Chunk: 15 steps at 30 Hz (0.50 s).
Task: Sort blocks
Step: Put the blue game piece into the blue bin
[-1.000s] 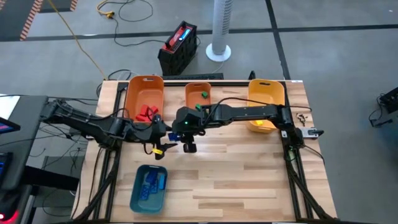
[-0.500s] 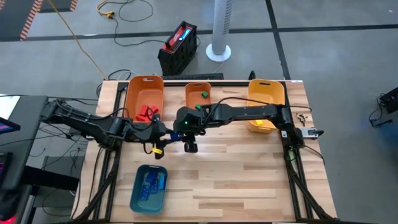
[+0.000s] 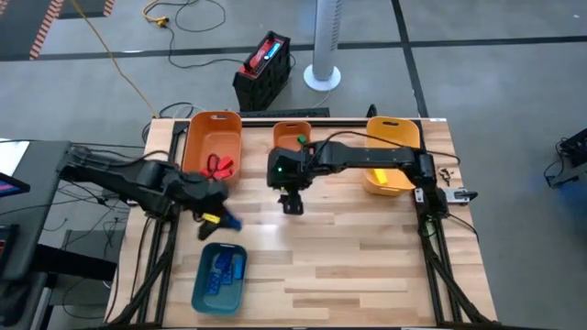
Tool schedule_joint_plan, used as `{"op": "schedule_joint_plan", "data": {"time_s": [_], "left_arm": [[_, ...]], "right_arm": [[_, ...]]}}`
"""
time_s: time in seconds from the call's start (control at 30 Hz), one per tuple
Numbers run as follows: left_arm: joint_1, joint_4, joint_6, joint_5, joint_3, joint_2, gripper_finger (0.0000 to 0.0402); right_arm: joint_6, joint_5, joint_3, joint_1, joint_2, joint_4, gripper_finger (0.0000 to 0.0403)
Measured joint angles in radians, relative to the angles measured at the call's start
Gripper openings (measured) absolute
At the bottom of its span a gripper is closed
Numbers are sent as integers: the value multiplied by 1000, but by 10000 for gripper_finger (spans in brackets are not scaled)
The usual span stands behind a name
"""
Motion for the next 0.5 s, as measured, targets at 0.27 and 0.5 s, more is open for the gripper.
{"op": "schedule_joint_plan", "data": {"time_s": [0.27,0.5], "left_arm": [[-244,-189,-287,56,3,89,143],[-344,-190,-379,-159,2,212,144]], "right_arm": [[52,2,0,-37,4,22,265],[48,2,0,-23,4,33,265]]}}
